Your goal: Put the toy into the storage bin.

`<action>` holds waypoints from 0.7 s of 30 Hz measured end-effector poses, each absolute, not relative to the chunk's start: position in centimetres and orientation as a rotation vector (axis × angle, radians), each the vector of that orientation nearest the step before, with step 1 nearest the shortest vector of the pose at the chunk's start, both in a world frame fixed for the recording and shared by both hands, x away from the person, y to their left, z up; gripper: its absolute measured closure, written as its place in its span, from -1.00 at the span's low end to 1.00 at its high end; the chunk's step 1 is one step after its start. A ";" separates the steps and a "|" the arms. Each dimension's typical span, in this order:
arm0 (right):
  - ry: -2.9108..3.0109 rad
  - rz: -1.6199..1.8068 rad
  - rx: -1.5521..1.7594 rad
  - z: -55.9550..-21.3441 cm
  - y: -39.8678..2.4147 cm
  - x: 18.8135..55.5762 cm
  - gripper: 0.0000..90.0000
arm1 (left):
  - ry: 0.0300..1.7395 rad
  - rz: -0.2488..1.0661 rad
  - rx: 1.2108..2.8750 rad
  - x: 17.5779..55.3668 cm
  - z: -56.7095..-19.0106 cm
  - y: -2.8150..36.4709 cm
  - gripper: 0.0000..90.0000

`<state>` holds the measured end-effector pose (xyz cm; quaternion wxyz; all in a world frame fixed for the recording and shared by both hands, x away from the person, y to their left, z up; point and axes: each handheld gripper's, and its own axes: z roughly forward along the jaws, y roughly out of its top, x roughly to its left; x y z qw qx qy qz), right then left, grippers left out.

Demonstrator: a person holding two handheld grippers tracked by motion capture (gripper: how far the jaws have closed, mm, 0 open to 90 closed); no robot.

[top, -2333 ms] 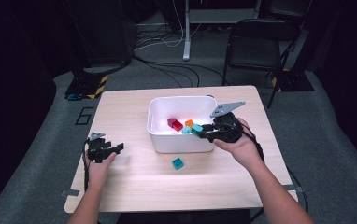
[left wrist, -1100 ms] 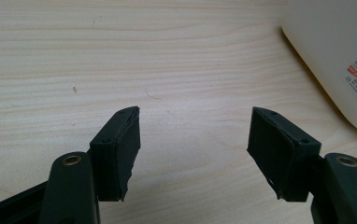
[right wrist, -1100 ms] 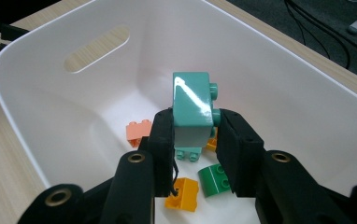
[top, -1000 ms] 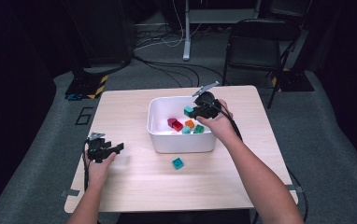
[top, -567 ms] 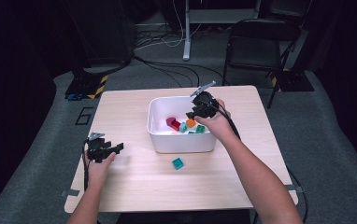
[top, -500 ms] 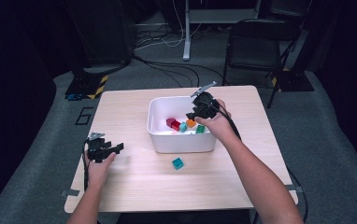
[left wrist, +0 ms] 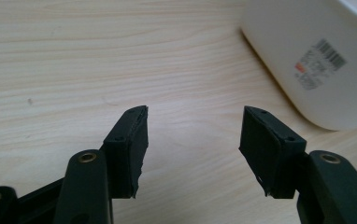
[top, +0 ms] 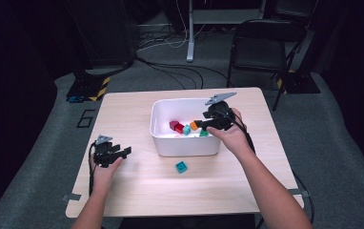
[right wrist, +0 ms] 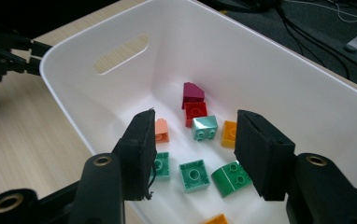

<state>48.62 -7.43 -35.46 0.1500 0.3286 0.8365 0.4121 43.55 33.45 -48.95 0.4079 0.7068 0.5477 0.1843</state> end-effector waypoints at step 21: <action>2.336 1.299 0.889 -34.2 -11.0 42.3 -0.03 | 1.184 0.370 1.890 41.6 -45.5 27.5 0.09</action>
